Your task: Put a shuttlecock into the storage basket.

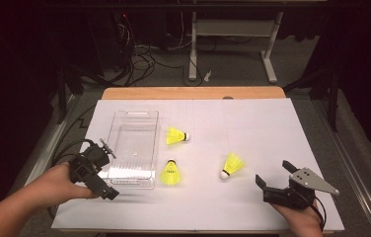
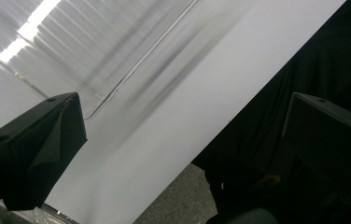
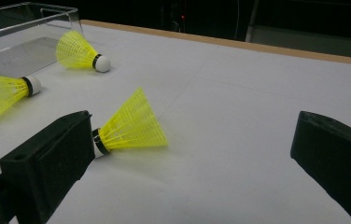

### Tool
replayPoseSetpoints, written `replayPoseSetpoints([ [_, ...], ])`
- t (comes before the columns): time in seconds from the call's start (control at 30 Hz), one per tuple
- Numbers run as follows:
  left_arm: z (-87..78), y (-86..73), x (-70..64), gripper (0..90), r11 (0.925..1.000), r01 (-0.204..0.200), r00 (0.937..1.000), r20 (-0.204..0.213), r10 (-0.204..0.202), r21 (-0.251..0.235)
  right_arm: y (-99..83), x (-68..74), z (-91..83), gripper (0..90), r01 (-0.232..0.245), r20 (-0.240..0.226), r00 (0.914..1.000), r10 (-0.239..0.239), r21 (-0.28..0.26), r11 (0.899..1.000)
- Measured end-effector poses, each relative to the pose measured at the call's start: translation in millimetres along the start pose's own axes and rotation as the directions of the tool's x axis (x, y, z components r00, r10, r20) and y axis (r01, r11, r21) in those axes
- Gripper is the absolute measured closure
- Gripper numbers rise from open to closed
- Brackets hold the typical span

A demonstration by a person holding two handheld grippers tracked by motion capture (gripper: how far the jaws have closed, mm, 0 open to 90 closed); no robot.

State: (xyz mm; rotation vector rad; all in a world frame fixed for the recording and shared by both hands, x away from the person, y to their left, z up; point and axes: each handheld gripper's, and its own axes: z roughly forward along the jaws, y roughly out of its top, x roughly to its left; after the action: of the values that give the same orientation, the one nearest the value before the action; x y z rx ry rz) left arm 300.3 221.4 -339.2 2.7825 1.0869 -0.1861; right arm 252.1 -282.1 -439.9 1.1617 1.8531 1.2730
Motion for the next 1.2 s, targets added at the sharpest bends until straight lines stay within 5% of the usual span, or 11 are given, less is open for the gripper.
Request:
replayPoseSetpoints([
  [0.8,-5.2,36.0,-26.1,0.7,0.9964,-0.083,0.9965,-0.01,0.083,0.017,1.1,1.7,-1.3,0.1,0.009,0.0,1.0,-0.009,-0.009,1.0],
  [1.2,-0.2,65.1,-45.0,0.8,0.9878,-0.153,0.9882,-0.008,0.153,0.031,1.0,2.2,-1.6,0.1,0.011,-0.001,0.9999,-0.011,-0.009,1.0],
])
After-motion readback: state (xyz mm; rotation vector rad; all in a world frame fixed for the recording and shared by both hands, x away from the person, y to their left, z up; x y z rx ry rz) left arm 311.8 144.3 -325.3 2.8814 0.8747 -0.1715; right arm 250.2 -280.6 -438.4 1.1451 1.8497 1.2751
